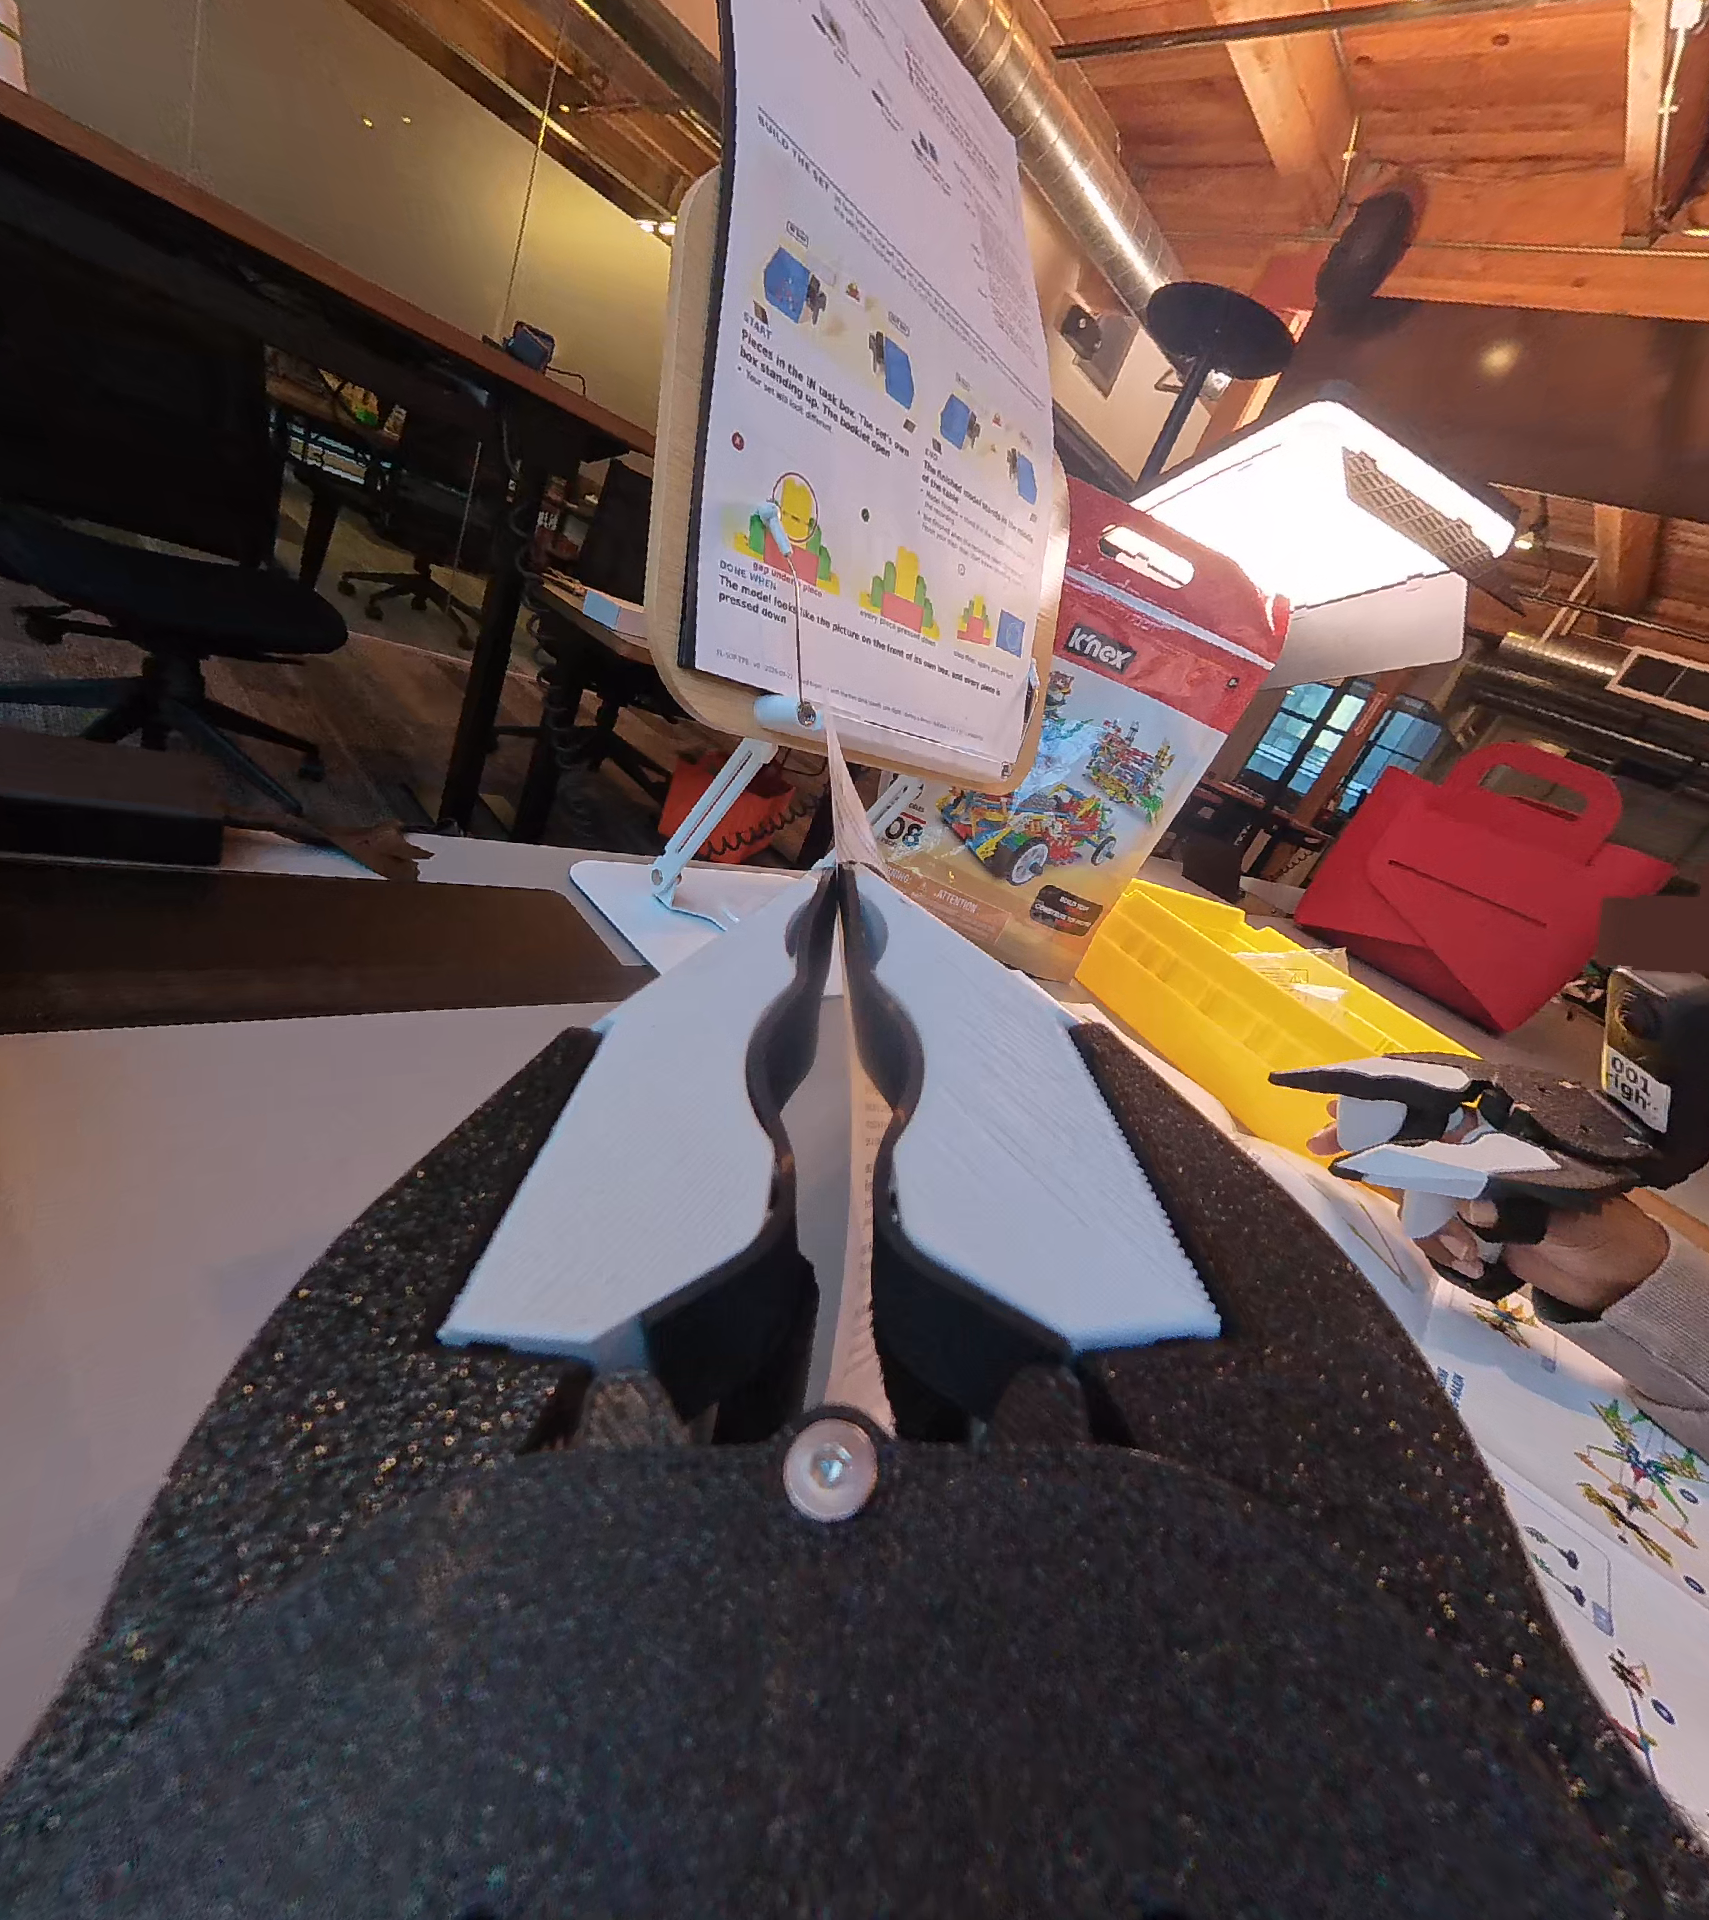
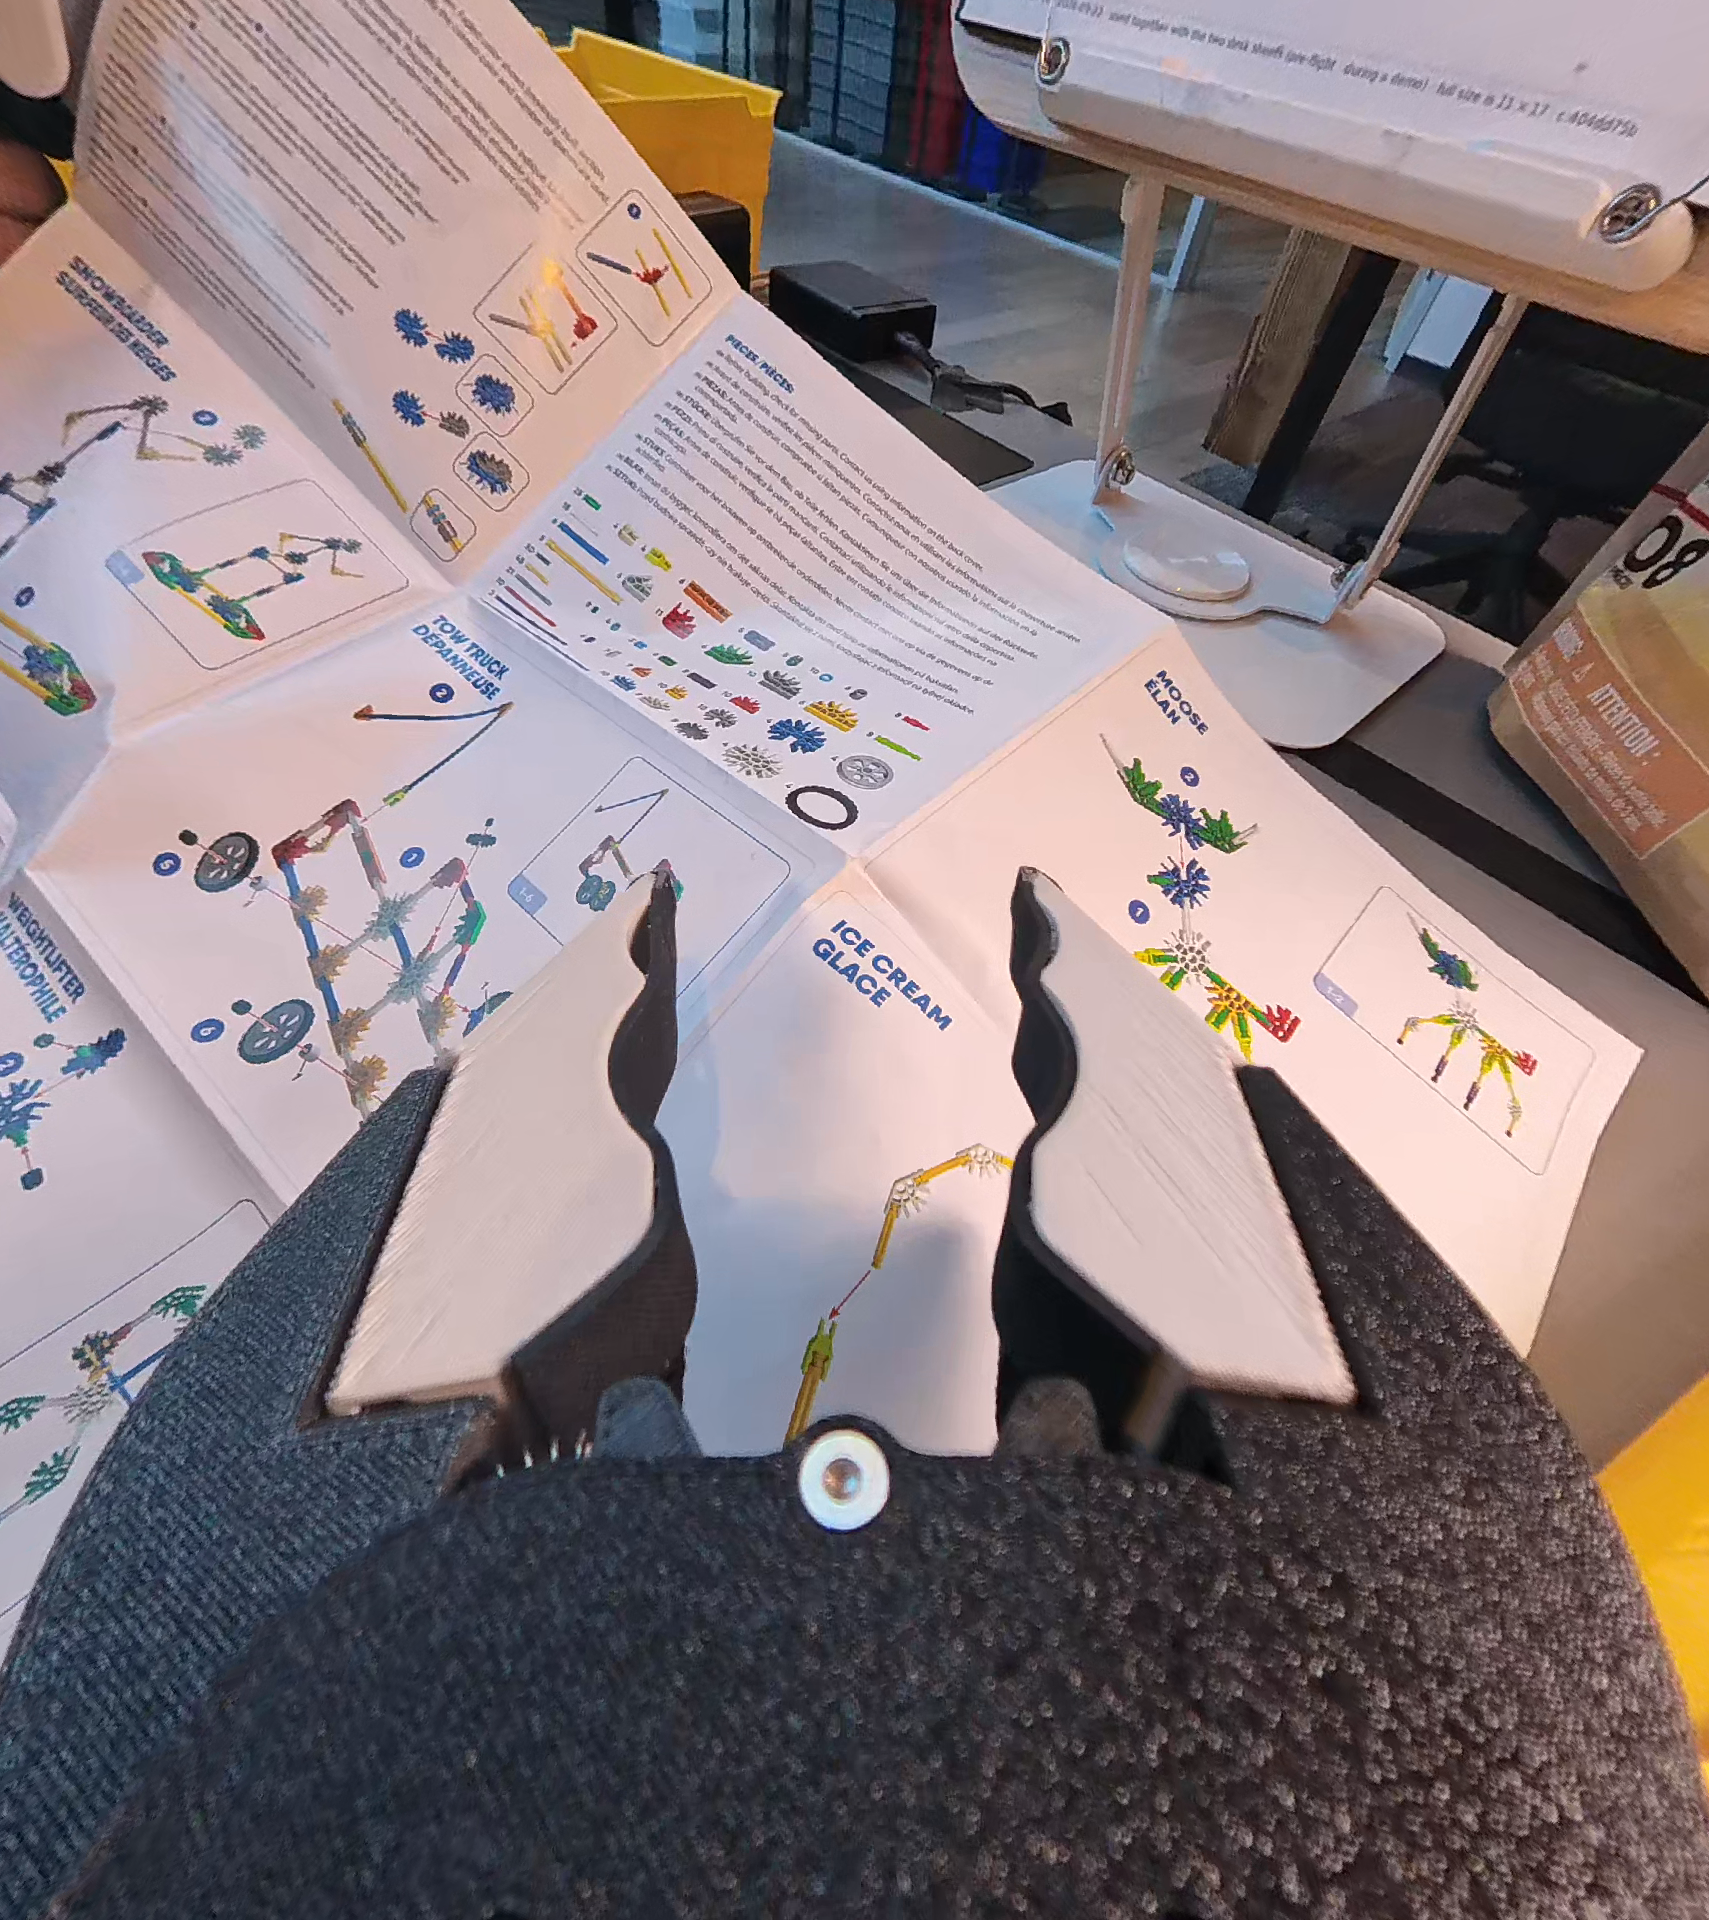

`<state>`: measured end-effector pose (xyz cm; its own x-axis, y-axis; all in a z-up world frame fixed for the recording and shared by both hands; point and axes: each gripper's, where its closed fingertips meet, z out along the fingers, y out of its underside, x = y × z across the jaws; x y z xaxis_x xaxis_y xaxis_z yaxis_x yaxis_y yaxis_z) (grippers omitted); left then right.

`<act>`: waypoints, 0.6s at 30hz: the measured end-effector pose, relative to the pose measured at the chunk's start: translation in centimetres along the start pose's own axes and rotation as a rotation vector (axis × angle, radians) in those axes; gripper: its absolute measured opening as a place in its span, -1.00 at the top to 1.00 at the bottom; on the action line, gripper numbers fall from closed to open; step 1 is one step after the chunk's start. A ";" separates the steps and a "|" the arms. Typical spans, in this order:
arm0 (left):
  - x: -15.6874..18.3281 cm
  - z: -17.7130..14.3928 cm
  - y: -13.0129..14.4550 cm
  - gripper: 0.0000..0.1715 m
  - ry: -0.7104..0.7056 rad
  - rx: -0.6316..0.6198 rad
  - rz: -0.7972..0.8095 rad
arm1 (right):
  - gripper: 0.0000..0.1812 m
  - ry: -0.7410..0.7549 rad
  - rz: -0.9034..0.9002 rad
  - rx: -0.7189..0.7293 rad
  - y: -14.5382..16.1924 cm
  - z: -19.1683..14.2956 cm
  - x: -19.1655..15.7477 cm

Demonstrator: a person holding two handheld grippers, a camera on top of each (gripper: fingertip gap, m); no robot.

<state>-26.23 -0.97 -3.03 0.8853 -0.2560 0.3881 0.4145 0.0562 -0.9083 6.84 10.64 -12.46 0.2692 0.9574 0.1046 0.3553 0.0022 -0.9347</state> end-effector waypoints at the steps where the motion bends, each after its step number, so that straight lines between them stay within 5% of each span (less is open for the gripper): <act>1: 0.0 0.0 0.0 1.00 0.000 0.000 0.000 | 0.29 0.002 0.001 0.000 0.0 0.0 0.0; 18: 0.0 0.0 0.1 1.00 0.001 -0.003 0.000 | 0.30 0.025 0.015 0.008 0.1 -0.2 0.7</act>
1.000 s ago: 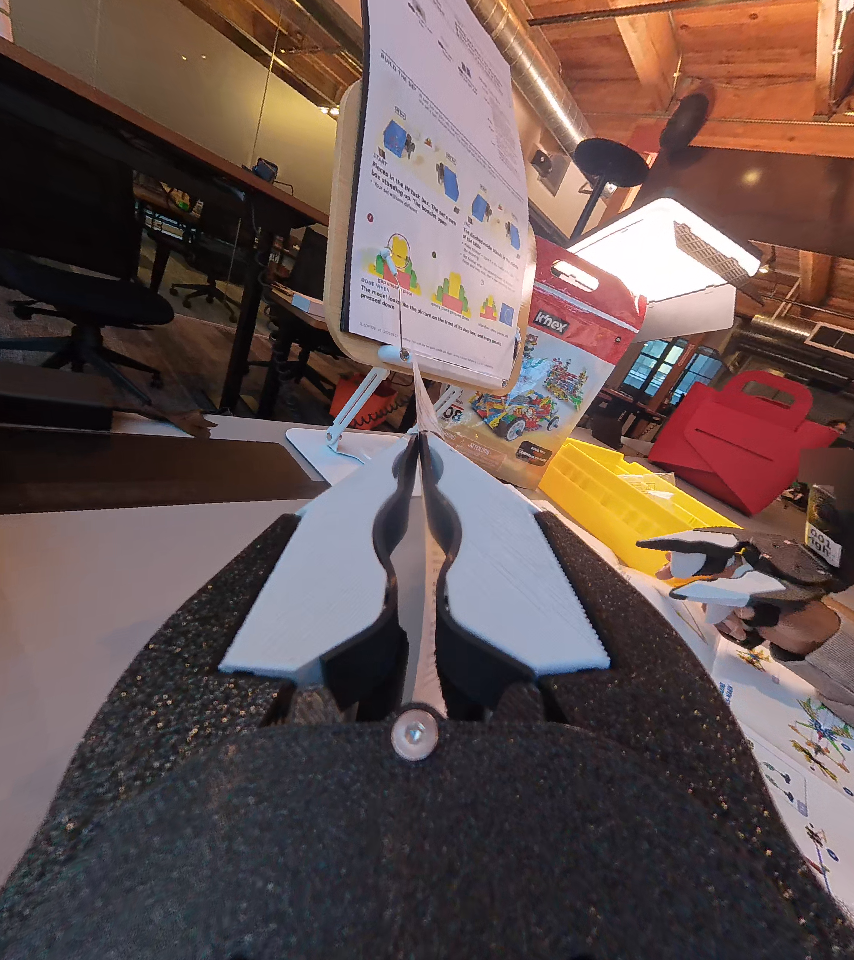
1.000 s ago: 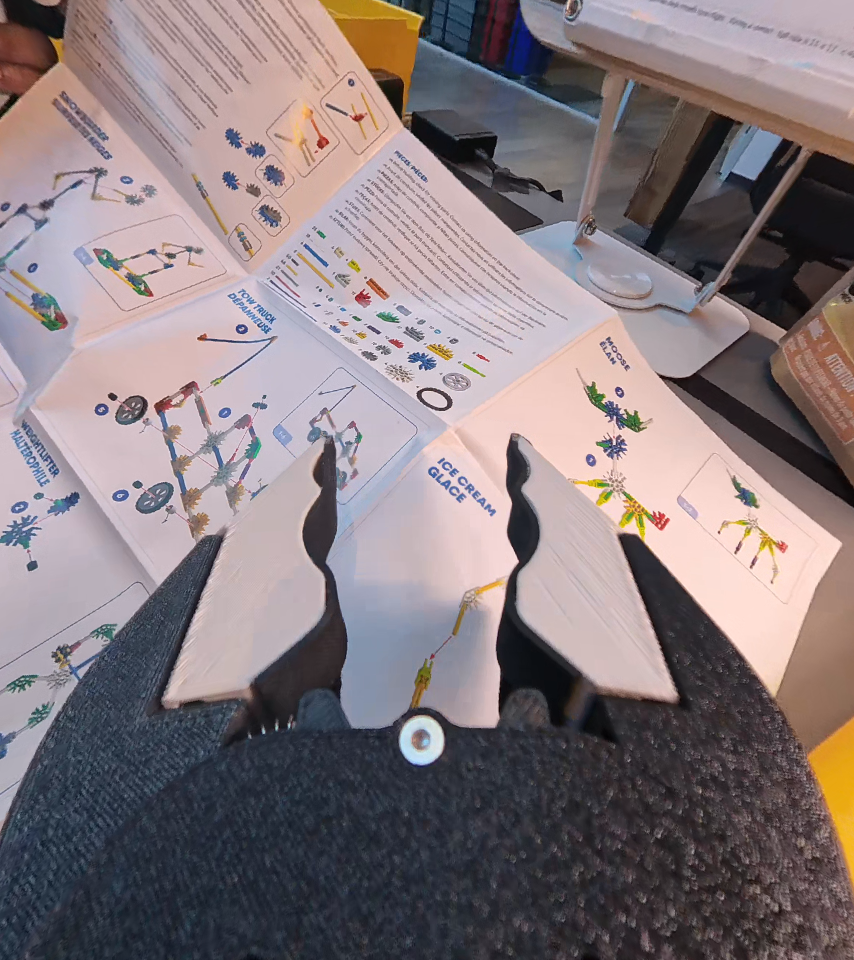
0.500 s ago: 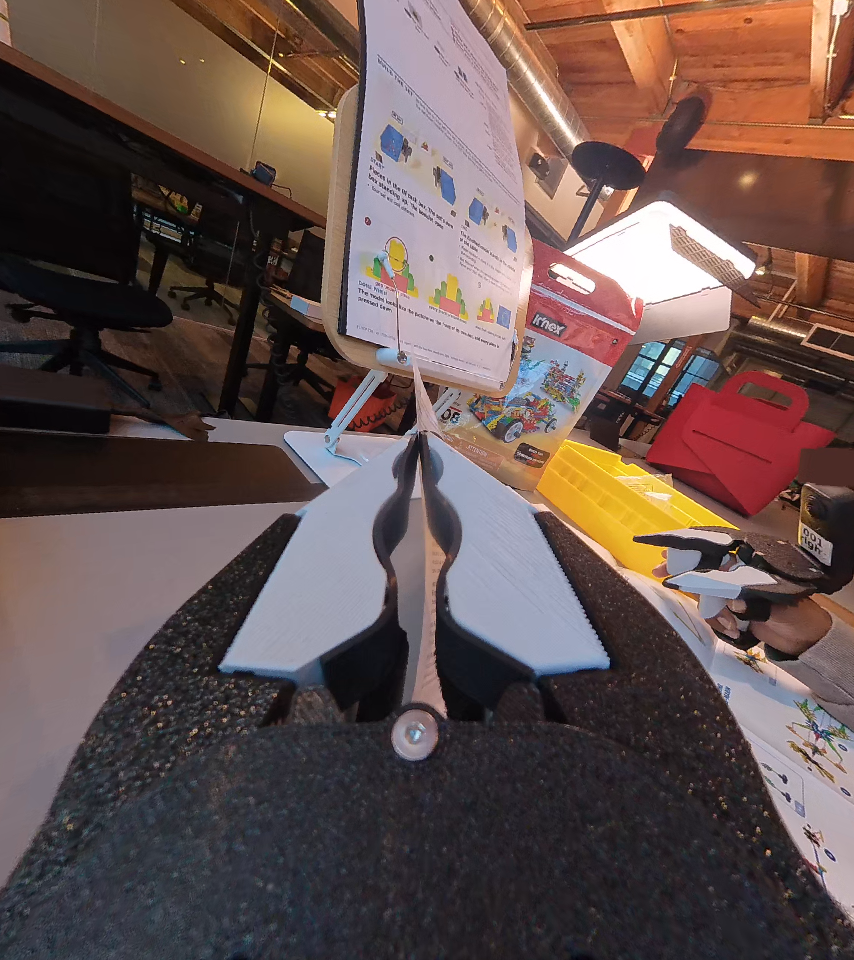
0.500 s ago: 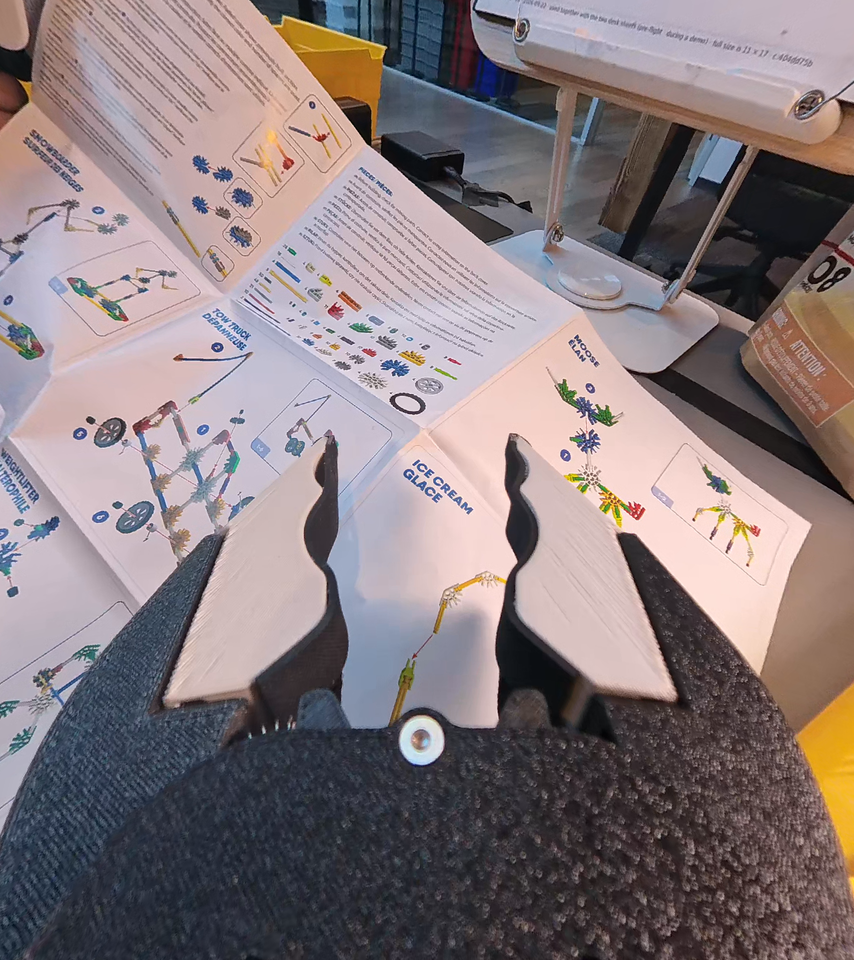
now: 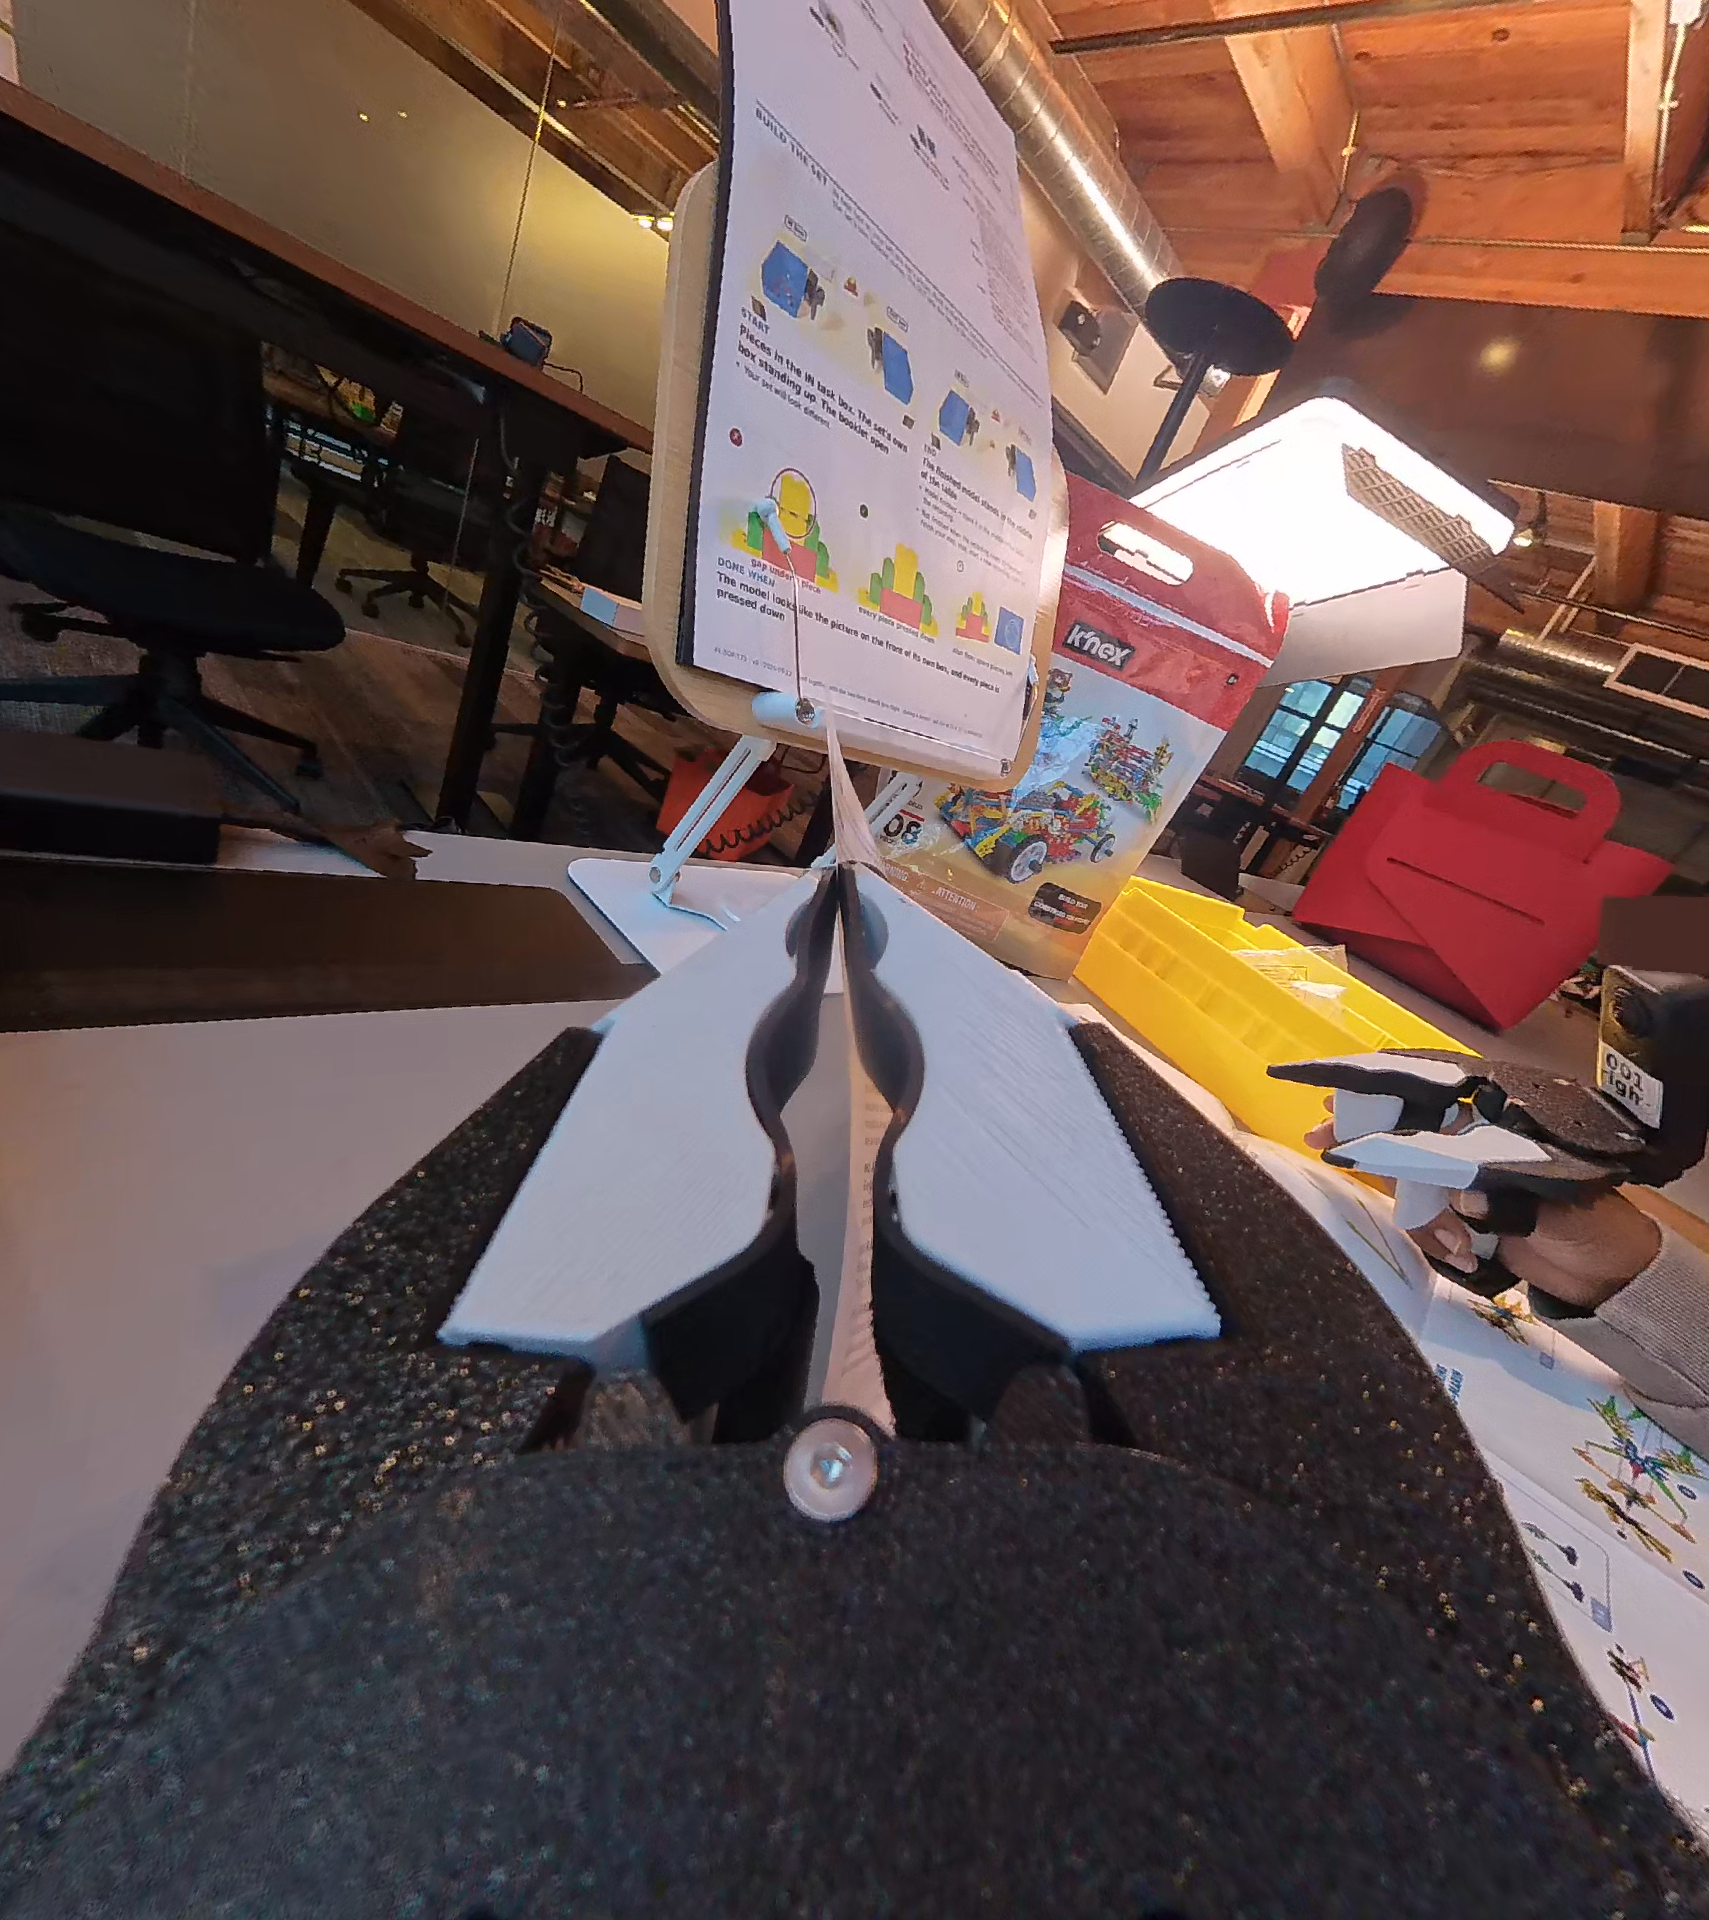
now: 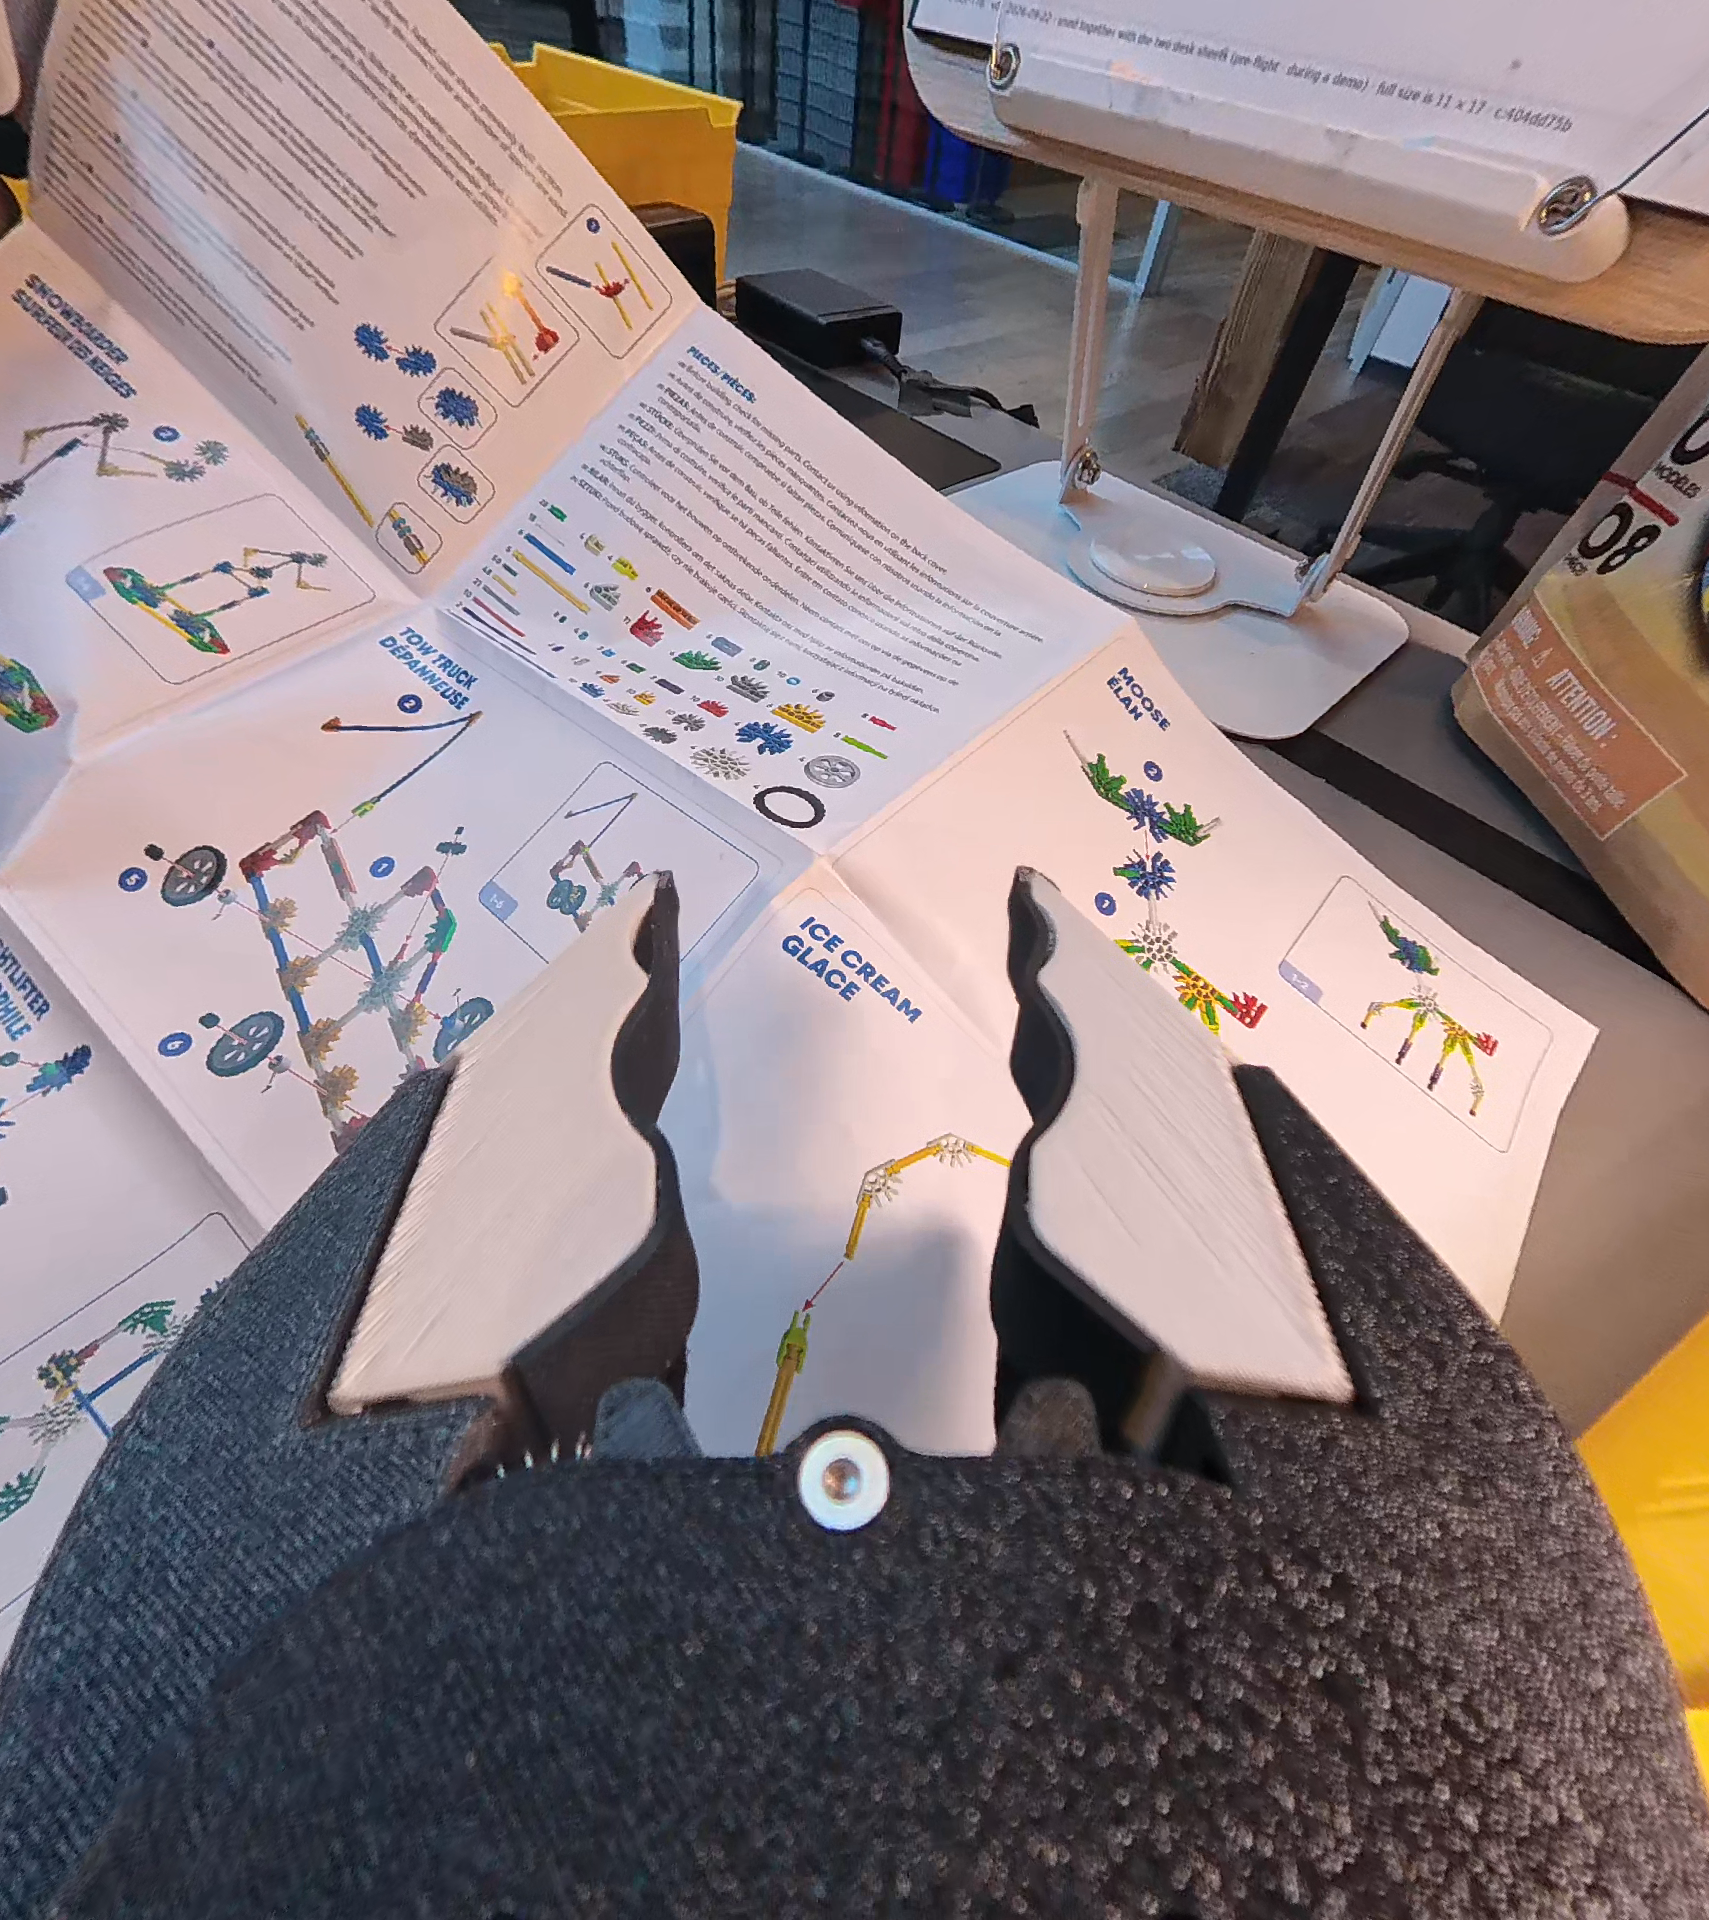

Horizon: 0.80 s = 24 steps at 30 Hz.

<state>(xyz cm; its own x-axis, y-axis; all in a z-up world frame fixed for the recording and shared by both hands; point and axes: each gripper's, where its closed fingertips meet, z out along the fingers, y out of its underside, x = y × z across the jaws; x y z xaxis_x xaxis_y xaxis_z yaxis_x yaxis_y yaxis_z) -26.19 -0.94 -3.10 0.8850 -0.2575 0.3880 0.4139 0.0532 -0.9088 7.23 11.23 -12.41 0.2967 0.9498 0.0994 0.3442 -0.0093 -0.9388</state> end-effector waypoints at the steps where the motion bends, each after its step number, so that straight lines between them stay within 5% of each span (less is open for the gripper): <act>1: 0.0 0.0 0.0 1.00 0.000 0.000 0.000 | 0.30 0.000 0.002 0.001 0.0 0.0 0.0; 24: 0.5 0.0 -0.3 1.00 0.025 0.037 0.043 | 0.30 -0.012 -0.009 -0.007 0.2 -0.1 -0.2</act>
<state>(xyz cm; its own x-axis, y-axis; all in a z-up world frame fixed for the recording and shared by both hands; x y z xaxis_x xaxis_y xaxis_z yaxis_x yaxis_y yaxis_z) -25.88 -1.11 -2.63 0.8967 -0.2785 0.3441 0.3834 0.1002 -0.9181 7.30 11.00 -12.63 0.2830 0.9535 0.1041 0.3535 -0.0028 -0.9354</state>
